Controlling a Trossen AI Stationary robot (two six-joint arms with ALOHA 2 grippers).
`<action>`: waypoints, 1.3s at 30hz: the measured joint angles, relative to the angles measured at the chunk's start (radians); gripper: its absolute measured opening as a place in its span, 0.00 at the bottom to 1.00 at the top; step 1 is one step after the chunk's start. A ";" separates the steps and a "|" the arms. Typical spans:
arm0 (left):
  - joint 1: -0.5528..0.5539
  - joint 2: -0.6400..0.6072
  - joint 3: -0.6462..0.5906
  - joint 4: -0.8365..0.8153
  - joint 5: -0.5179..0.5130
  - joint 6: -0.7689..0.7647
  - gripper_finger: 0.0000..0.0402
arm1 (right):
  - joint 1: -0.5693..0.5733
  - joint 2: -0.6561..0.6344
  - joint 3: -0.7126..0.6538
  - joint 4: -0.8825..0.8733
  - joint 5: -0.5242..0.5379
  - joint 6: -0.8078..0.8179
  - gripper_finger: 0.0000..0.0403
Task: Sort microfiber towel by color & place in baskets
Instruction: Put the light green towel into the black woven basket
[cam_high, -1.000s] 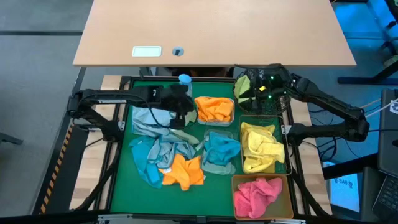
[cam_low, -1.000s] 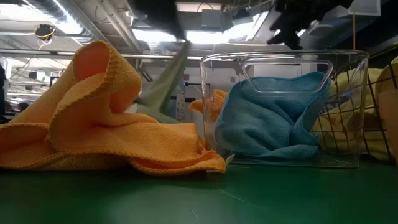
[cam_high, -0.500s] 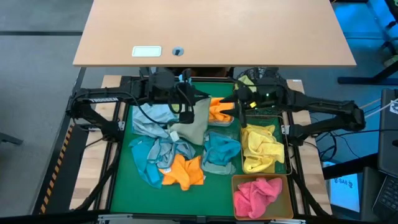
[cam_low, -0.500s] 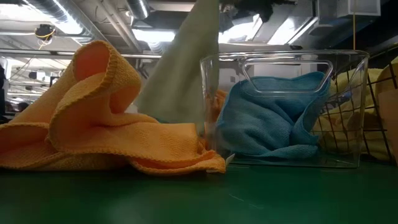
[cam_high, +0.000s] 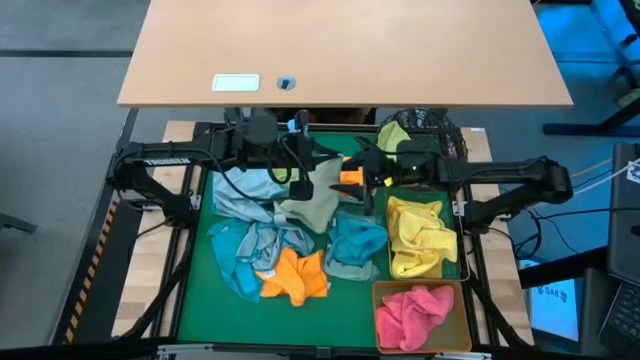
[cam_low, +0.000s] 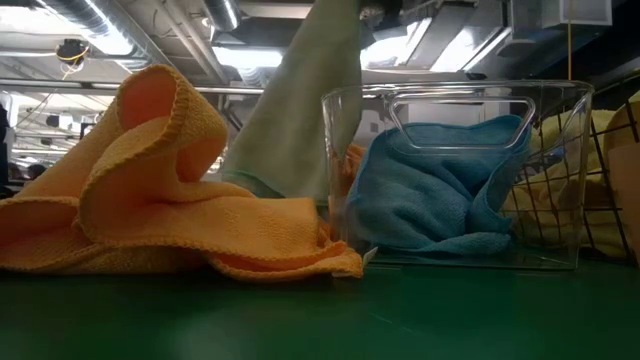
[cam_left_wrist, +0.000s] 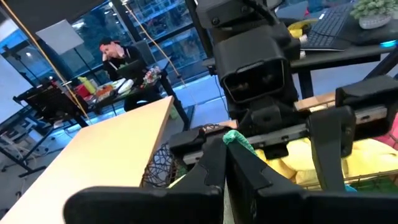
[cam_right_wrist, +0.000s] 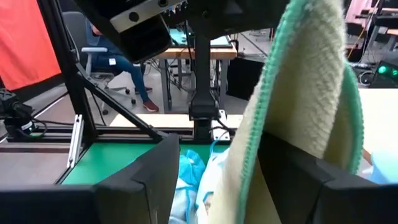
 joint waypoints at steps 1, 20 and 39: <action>0.000 0.000 0.000 0.000 0.000 0.000 0.00 | 0.000 0.009 0.000 0.017 0.000 0.000 0.54; -0.019 0.000 -0.001 -0.024 -0.006 -0.021 0.00 | -0.003 0.034 0.000 0.094 0.113 0.007 0.04; -0.019 0.000 -0.002 -0.293 -0.171 -0.158 0.26 | -0.003 -0.330 -0.001 -0.151 0.421 -0.107 0.01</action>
